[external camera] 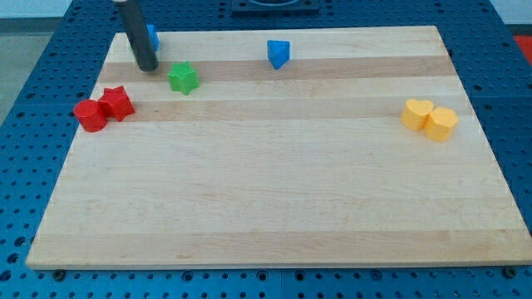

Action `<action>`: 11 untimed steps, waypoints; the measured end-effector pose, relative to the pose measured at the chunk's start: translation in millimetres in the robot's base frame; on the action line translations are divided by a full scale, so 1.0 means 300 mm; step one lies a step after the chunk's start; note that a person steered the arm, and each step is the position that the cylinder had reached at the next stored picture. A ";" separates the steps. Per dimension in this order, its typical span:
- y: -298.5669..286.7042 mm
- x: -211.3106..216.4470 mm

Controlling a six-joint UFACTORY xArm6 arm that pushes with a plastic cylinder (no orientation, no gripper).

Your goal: Place green star below green circle

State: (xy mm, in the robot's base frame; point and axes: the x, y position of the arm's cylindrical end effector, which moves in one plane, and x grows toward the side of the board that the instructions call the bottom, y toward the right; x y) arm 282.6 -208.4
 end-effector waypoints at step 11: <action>0.127 0.199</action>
State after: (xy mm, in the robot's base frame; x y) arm 342.2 -170.3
